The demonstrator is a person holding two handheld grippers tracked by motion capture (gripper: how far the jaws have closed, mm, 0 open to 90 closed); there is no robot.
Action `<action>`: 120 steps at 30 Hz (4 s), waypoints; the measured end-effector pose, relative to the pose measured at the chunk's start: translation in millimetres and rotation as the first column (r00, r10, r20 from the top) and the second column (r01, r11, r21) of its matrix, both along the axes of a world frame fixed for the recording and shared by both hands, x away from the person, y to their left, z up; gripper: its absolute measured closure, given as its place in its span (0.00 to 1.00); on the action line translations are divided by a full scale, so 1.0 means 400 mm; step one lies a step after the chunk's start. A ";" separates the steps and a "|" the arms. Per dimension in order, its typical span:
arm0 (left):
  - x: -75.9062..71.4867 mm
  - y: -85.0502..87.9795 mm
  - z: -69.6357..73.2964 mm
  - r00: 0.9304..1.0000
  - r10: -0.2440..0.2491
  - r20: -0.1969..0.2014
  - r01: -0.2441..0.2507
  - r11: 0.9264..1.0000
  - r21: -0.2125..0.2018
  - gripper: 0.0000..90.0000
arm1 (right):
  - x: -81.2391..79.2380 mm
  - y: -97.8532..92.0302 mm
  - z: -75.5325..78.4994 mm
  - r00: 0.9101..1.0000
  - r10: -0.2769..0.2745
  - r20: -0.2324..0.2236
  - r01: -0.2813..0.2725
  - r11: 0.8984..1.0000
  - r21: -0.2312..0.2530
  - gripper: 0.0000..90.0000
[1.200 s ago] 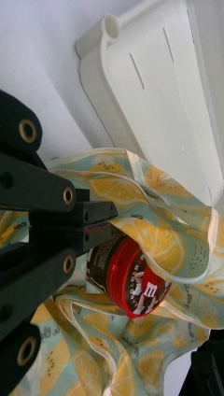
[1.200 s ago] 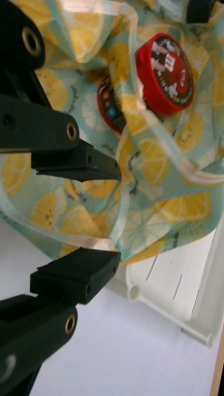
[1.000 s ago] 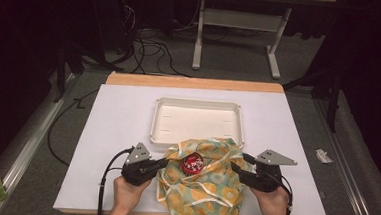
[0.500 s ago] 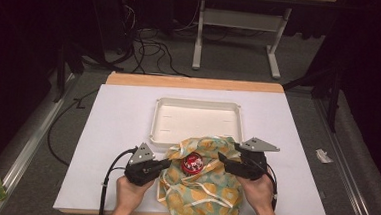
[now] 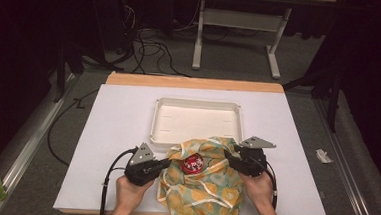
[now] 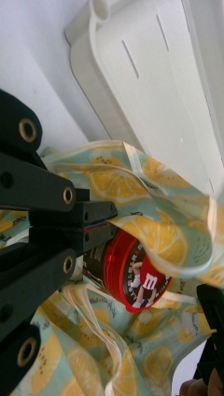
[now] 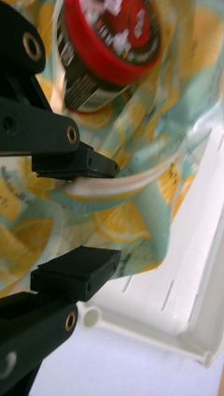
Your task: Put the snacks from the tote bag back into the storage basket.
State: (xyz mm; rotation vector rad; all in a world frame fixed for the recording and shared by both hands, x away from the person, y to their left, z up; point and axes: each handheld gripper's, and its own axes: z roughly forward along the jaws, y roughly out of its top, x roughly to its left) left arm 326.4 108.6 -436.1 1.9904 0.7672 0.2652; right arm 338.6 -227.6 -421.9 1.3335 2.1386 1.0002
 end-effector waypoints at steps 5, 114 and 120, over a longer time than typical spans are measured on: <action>0.002 0.009 -0.001 1.000 0.020 0.001 -0.020 1.000 0.009 1.00 | -0.003 -0.029 -0.015 1.000 -0.028 -0.008 0.028 0.999 -0.032 0.63; 0.032 0.020 0.003 0.993 0.101 -0.053 -0.098 0.994 0.052 1.00 | -0.160 -0.153 0.019 0.991 0.016 0.134 -0.015 1.000 -0.006 0.71; 0.033 0.016 0.005 0.994 0.098 -0.055 -0.095 0.994 0.045 0.99 | -0.151 -0.121 0.013 0.990 0.093 0.104 -0.090 0.996 -0.029 0.72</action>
